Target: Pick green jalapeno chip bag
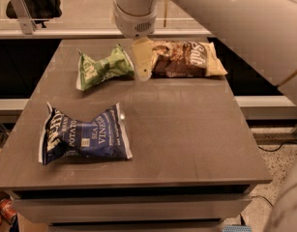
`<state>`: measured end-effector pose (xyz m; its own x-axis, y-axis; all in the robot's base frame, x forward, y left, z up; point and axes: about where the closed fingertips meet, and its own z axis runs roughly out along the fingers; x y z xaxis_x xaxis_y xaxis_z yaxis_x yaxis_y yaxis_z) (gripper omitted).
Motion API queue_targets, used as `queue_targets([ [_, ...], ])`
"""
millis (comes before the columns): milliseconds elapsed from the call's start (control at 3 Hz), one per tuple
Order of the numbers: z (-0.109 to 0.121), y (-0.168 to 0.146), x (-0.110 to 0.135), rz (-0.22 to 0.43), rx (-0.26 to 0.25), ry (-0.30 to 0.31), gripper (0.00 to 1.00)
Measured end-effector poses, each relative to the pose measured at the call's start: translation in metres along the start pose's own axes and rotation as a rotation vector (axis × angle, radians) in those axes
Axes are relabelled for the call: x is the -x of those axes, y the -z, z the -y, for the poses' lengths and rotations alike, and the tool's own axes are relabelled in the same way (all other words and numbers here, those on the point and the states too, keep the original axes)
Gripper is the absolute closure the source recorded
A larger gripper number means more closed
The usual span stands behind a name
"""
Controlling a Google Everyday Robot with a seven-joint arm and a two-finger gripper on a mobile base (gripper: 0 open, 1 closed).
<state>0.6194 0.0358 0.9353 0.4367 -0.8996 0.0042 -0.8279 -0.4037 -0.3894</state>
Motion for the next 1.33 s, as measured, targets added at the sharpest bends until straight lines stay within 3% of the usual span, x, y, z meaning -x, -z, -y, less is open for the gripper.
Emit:
queue_targets([
  [667,0.025,-0.033,0.025,0.035,-0.014,0.12,0.0],
  [1333,0.037,-0.069,0.045,0.081,0.017,0.201,0.0],
])
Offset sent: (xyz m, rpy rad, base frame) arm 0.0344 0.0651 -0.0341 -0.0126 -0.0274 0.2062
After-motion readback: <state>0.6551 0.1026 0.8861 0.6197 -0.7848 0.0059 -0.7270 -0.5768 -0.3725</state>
